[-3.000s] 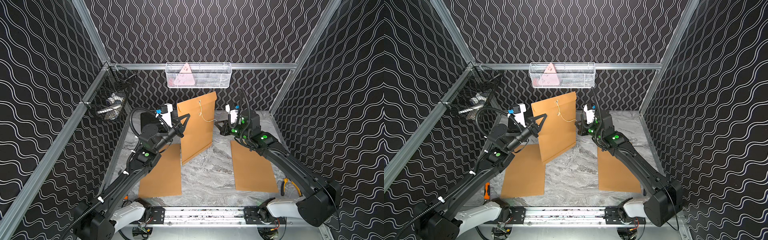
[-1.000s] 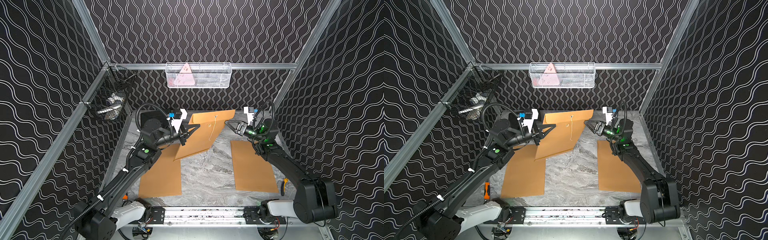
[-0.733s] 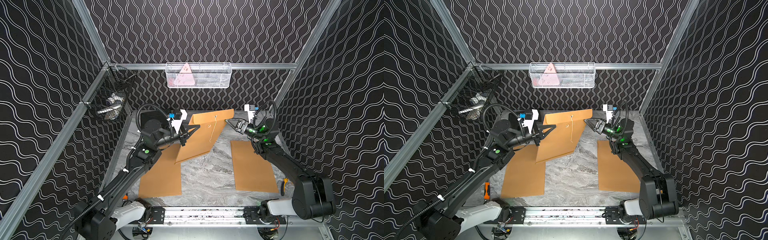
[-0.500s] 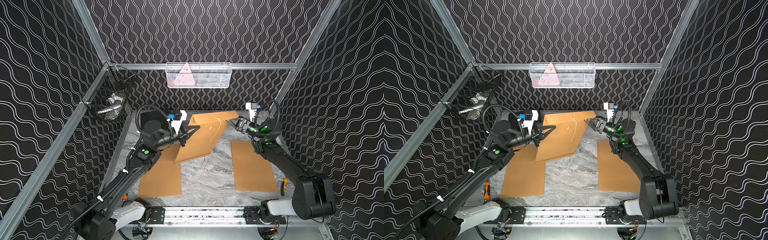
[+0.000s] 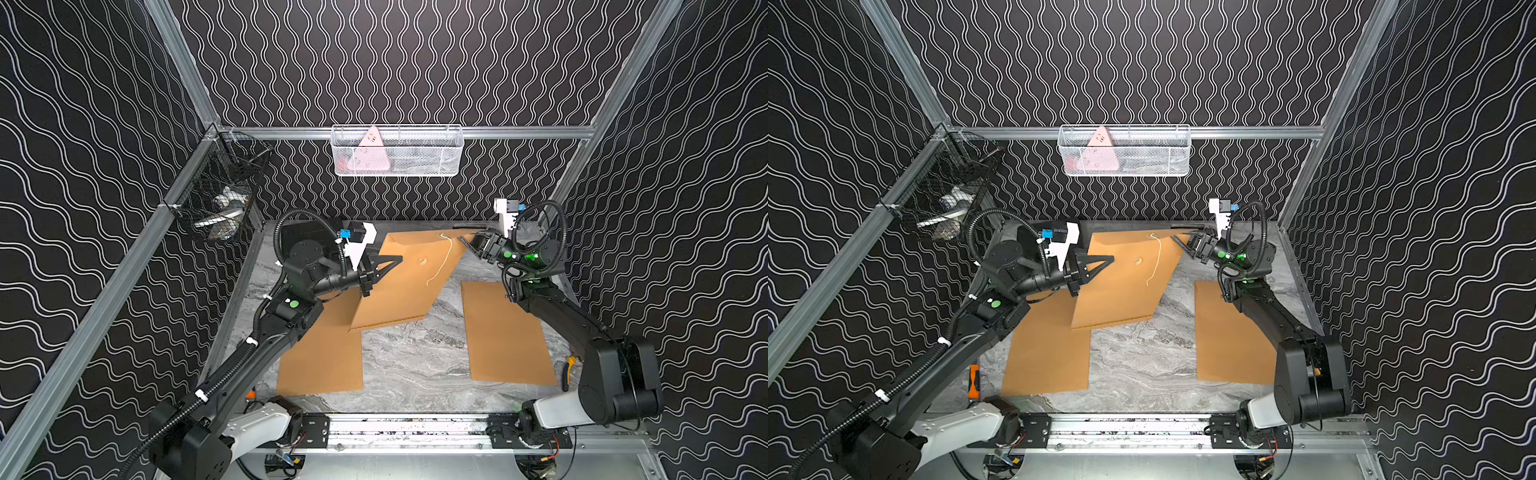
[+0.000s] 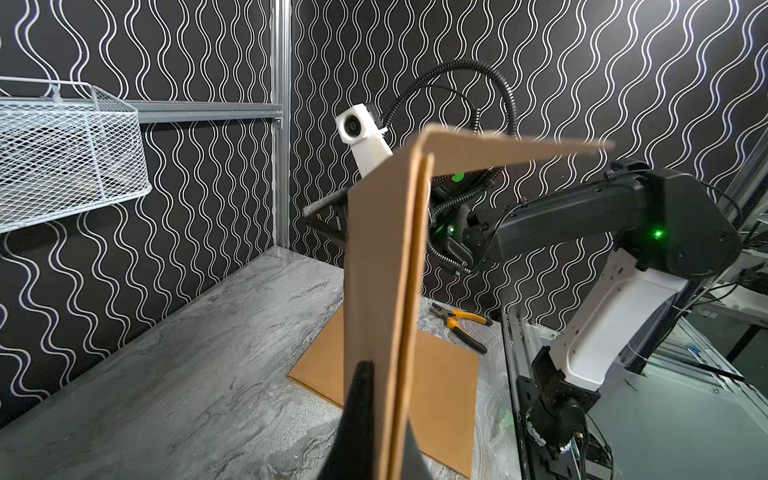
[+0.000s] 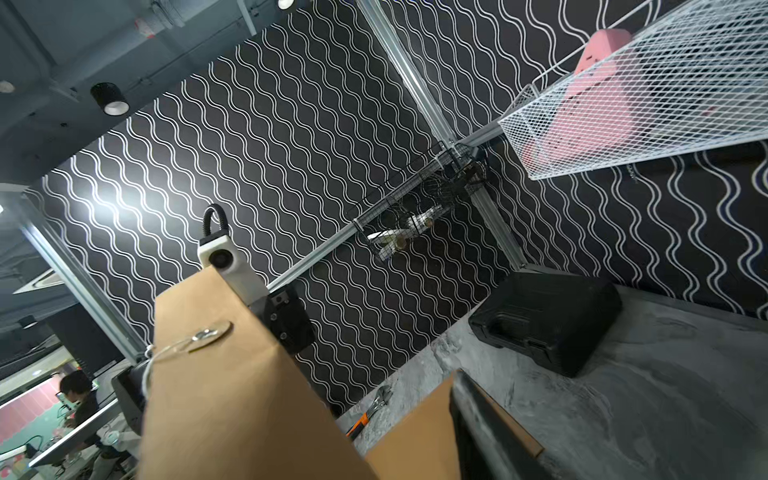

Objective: Open the file bag

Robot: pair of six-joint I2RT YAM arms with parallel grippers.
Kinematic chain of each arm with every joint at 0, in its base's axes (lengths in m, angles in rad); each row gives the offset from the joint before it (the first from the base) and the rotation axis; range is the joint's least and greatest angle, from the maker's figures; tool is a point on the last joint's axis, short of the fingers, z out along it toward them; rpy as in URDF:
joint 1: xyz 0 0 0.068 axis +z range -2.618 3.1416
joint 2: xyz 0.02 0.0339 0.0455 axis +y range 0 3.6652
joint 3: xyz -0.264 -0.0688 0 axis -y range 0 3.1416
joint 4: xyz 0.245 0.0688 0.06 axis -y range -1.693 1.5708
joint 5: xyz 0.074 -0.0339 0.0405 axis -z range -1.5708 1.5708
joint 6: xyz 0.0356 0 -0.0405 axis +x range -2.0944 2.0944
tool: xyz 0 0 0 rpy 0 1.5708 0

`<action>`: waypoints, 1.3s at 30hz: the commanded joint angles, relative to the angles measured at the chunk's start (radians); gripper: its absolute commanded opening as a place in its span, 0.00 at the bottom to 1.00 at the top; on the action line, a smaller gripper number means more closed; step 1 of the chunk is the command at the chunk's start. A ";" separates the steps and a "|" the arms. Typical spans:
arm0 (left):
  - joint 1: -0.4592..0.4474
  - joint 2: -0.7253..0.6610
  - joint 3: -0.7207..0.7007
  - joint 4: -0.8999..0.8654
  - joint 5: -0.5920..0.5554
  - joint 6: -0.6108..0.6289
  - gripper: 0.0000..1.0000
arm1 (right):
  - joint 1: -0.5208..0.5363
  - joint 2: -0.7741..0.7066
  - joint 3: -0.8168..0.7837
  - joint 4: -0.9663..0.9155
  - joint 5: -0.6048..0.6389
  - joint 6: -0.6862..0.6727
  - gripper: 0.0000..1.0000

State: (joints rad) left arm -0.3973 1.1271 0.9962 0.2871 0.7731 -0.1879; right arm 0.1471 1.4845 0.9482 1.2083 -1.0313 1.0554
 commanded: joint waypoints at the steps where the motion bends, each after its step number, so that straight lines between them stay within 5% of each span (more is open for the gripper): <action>1: 0.000 0.005 -0.005 0.017 0.014 -0.004 0.00 | -0.007 0.037 0.026 0.226 -0.028 0.155 0.56; 7: -0.001 0.014 -0.010 0.029 0.015 -0.008 0.00 | -0.012 0.079 0.055 0.296 -0.053 0.227 0.56; 25: 0.000 0.036 -0.037 0.150 -0.023 -0.087 0.00 | -0.012 0.005 0.048 0.108 -0.098 0.110 0.56; 39: -0.001 0.036 -0.080 0.242 -0.014 -0.146 0.00 | -0.011 -0.118 0.079 -0.289 -0.113 -0.168 0.56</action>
State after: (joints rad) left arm -0.3977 1.1625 0.9165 0.4557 0.7540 -0.3141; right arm 0.1356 1.3891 1.0149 1.0397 -1.1271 0.9943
